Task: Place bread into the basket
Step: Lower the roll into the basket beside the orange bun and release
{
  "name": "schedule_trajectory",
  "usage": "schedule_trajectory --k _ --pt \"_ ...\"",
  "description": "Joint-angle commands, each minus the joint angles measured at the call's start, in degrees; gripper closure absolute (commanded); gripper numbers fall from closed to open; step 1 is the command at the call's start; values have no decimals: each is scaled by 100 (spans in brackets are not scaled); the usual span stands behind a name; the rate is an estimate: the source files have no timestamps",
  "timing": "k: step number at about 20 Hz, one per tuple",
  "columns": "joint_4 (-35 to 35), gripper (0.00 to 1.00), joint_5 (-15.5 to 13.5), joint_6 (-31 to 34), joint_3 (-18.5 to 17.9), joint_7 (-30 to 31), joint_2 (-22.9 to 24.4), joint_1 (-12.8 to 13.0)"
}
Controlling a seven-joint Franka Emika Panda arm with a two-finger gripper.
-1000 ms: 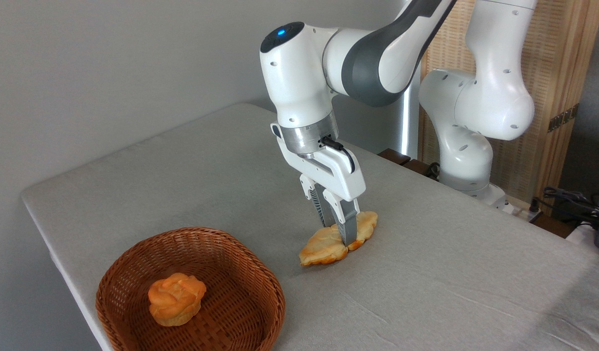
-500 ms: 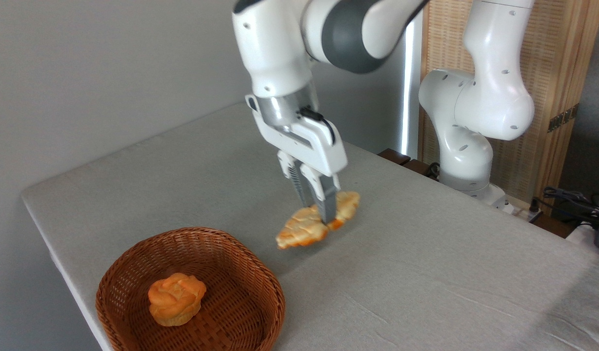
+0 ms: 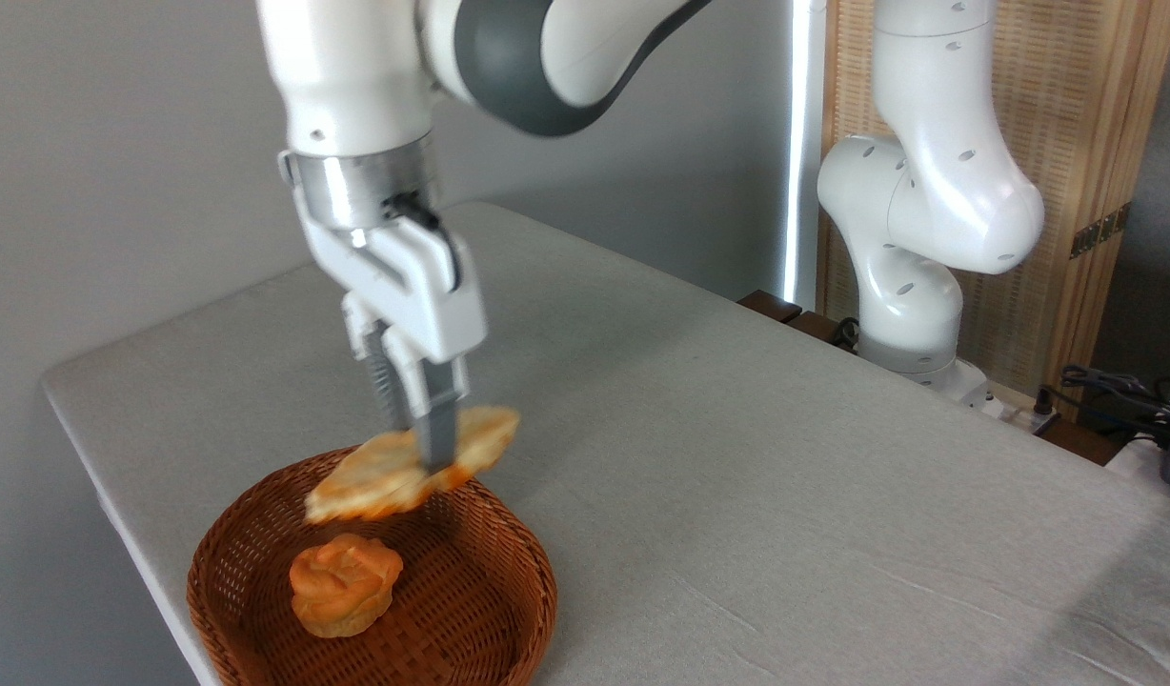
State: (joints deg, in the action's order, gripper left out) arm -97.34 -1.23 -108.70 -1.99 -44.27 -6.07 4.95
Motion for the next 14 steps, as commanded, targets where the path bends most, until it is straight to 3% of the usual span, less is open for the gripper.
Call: schedule_trajectory --k 1,3,14 --pt "277 20 -27 -546 -82 -11 -342 6" --pt "277 0 52 -582 -74 -3 -377 -55" --pt "277 0 158 -512 -74 50 -360 -64"
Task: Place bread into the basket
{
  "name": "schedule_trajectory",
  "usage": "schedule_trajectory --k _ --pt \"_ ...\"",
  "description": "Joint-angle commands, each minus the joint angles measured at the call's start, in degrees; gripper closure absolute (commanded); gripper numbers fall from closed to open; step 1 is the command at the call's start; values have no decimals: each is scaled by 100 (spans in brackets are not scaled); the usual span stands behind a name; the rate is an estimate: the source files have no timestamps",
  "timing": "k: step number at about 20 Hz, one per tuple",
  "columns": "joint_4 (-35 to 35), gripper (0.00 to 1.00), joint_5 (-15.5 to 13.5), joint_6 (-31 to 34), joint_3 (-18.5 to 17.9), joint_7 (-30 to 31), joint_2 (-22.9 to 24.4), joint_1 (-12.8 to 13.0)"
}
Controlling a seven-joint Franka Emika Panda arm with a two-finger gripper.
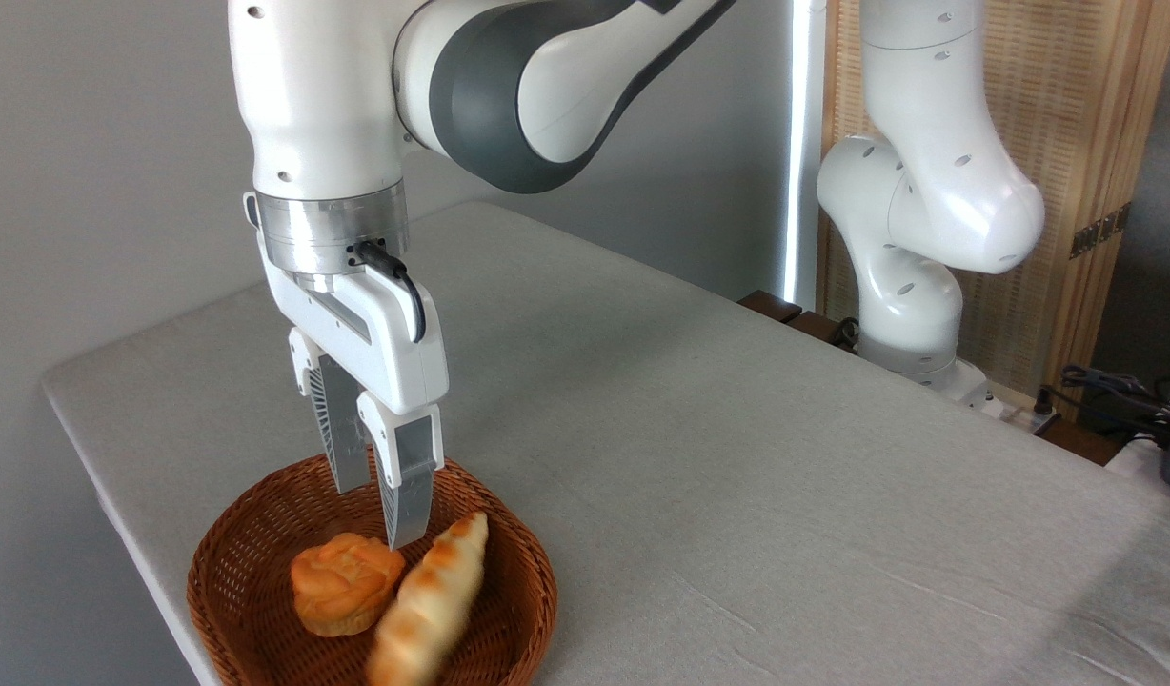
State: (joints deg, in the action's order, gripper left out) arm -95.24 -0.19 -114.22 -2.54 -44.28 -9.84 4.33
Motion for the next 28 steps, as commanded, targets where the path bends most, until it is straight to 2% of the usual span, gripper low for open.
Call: schedule_trajectory --k 1,5,7,8,10,12,13,16,19,20,22,28 --pt "76 0 54 40 -18 68 26 -2" --pt "137 0 19 49 -18 68 96 -11" --pt "137 0 -16 119 25 138 341 -11" --pt "137 0 -25 354 52 347 438 -28" --pt "137 0 -16 785 349 787 579 -247" --pt "137 0 -16 1276 666 816 816 -520" --pt "137 0 -42 1567 702 815 912 -529" --pt "129 0 -402 2166 694 798 1132 -530" --pt "111 0 -394 2237 632 754 1194 -451" --pt "111 0 -394 2237 536 763 1229 -407" --pt "93 0 -403 2255 220 701 1247 -162" --pt "102 0 -421 2237 219 657 1203 -152"
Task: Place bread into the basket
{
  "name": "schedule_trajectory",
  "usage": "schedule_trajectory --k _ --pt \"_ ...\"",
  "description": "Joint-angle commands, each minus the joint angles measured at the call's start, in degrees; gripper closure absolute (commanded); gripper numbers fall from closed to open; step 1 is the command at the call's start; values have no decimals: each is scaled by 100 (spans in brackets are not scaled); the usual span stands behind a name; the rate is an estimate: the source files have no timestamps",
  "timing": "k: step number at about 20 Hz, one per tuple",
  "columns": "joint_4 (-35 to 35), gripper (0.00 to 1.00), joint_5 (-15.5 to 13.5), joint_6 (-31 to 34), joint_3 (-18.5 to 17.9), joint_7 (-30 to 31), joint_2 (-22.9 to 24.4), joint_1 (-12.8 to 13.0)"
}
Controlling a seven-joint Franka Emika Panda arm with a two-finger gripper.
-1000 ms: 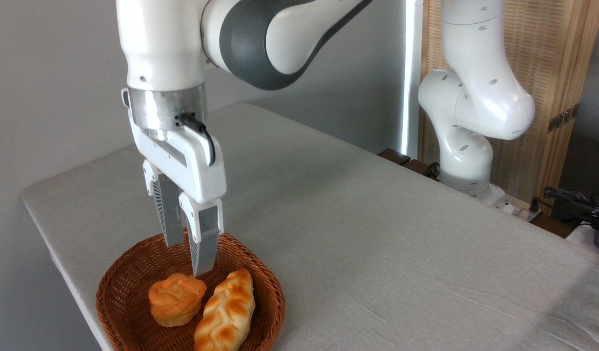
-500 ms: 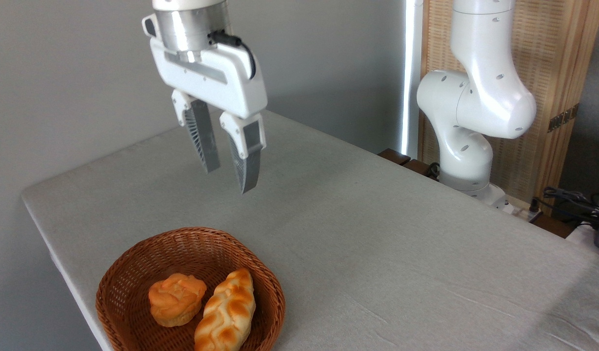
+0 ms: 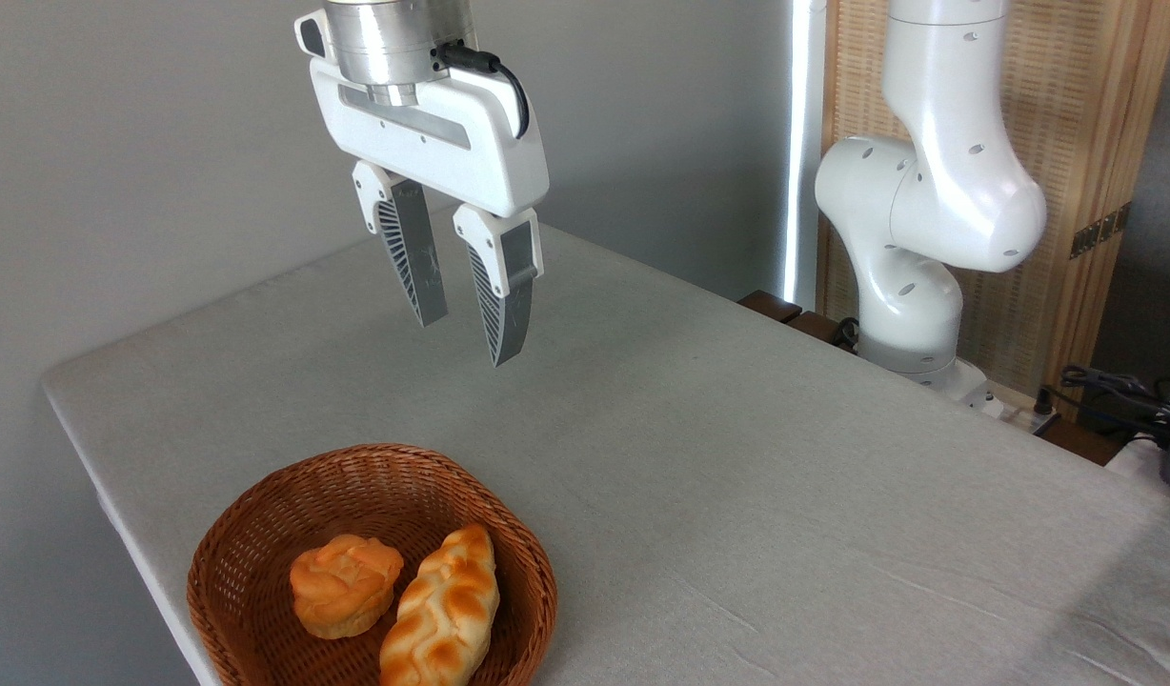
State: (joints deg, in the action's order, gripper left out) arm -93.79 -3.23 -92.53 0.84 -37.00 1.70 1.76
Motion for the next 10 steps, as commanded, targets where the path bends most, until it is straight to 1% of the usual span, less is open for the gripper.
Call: schedule_trajectory --k 1,8,10 --pt "-43 0 -117 77 -119 -71 50 105" --pt "-34 0 -99 51 -137 -71 23 123" --pt "-34 0 -64 59 -137 -149 23 123"
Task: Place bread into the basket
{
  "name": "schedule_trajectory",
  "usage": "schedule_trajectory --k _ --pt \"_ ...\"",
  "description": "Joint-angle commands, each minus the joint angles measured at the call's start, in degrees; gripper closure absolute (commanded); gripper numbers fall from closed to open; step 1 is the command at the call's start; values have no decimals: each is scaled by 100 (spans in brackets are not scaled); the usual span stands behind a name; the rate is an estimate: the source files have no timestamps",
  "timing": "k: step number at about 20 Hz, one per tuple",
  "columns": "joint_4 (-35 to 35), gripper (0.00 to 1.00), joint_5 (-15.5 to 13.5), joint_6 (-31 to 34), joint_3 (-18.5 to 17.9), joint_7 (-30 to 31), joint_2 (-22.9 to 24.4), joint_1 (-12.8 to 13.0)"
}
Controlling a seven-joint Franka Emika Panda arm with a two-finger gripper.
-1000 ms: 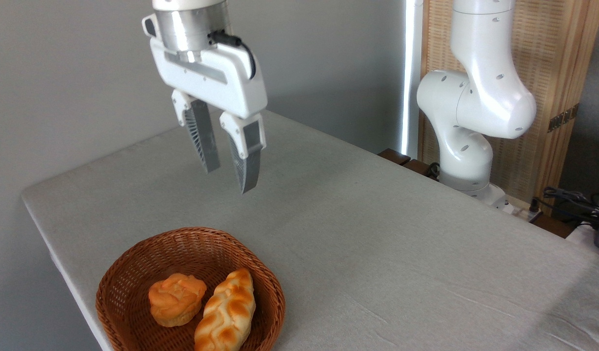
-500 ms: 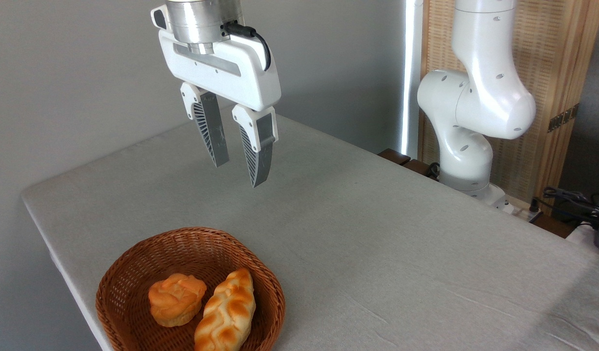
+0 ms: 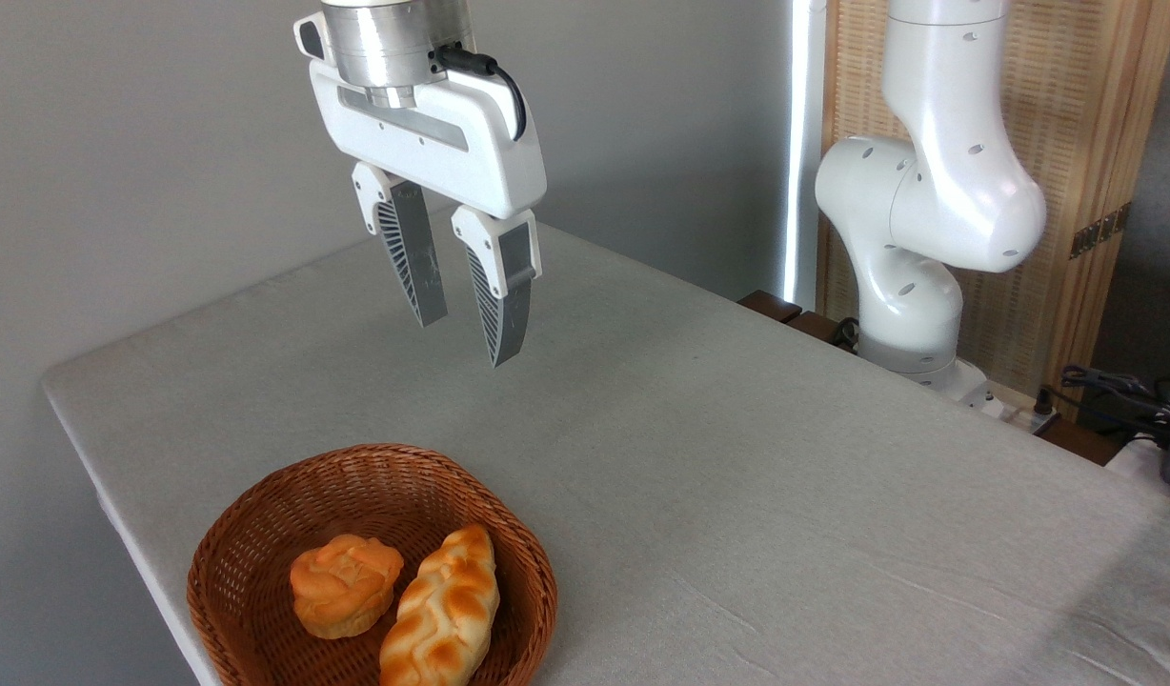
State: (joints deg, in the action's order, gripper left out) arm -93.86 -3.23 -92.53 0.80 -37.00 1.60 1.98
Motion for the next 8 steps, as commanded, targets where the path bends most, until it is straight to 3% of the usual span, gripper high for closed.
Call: schedule_trajectory --k 1,8 --pt "-35 0 -55 68 -133 -272 33 100" --pt "-27 0 -64 68 -142 -334 33 100"
